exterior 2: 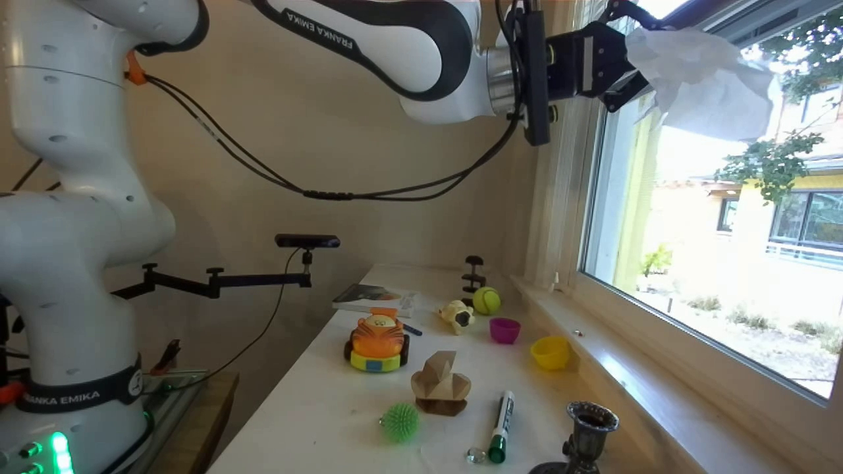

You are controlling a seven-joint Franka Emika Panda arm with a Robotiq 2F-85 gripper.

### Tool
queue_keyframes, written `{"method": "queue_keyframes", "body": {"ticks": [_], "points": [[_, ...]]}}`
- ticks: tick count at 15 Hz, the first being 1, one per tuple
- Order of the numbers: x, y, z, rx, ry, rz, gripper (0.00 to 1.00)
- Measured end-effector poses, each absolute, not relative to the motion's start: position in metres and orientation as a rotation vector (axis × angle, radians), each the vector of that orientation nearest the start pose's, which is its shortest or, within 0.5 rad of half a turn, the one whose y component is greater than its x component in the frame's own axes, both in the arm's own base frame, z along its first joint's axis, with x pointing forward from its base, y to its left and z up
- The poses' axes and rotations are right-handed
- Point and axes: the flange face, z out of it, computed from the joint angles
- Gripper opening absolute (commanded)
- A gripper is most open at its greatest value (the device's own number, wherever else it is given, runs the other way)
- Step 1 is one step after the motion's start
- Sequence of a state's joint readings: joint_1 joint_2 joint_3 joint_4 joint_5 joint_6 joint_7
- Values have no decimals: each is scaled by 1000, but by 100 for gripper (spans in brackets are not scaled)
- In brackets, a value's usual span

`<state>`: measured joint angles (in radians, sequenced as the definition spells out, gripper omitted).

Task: Use the white napkin to clean the window.

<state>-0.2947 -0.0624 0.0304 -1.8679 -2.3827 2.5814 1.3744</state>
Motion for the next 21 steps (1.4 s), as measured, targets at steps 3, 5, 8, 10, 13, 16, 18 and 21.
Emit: {"method": "queue_keyframes", "body": {"ticks": [3, 5, 8, 10, 13, 16, 18, 21], "points": [[564, -161, 602, 1469, 249, 1191, 0], [561, -170, 602, 1462, 237, 1182, 0], [558, -179, 603, 1455, 222, 1173, 0], [552, -188, 606, 1448, 207, 1169, 0], [541, -203, 611, 1441, 178, 1158, 0], [531, -211, 614, 1441, 160, 1149, 0], [526, -215, 614, 1443, 152, 1143, 0], [520, -219, 611, 1449, 145, 1135, 0]]}}
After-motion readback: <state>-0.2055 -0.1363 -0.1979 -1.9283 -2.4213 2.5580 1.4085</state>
